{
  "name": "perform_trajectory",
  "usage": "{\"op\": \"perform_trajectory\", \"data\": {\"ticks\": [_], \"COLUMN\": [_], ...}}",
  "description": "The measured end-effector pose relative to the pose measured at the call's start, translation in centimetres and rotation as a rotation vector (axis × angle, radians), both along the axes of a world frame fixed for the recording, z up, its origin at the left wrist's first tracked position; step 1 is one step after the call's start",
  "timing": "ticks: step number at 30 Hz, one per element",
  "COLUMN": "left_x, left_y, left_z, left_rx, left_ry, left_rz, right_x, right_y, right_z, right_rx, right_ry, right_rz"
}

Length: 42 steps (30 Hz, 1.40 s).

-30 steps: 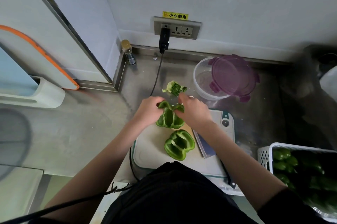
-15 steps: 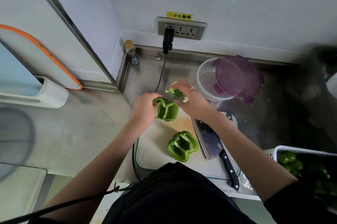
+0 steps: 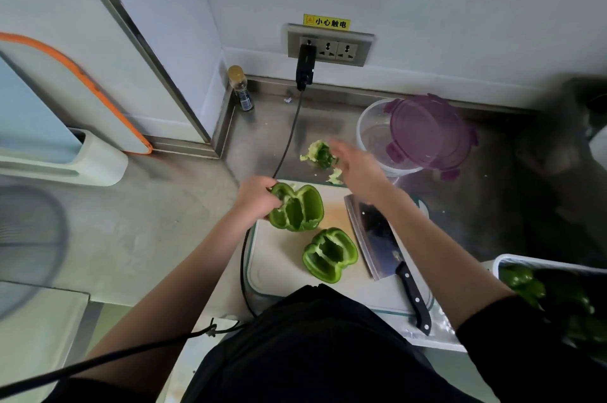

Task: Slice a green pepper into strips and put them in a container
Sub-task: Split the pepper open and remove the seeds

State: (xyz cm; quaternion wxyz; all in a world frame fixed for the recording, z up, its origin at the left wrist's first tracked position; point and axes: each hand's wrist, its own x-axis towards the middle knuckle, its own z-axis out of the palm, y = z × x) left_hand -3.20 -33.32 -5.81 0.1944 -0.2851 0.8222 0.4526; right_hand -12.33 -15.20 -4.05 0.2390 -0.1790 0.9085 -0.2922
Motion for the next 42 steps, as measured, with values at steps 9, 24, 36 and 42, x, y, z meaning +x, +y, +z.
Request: {"op": "perform_trajectory", "data": {"ticks": [9,24,36,42], "left_x": [2.4,6.2,9.1,9.3], "left_y": [0.3,2.3,7.3,6.4], "left_z": [-1.6,-3.3,-3.0,-3.0], "left_rx": [0.221,-0.064,-0.539,-0.524], "left_ry": [-0.142,0.236,0.405,0.332], "left_rz": [0.116,0.036,-1.065,-0.997], "right_x": [10.0,13.4,14.0,13.8], "right_y": [5.8,5.5,12.3,12.3], "right_z": [-2.9,-3.6,-5.8,-5.1], "right_rx": [0.251,-0.240,0.409,0.329], "right_ry": [-0.299,-0.692,-0.197,-0.209], "right_rz": [0.098,-0.593,-0.502,-0.448]}}
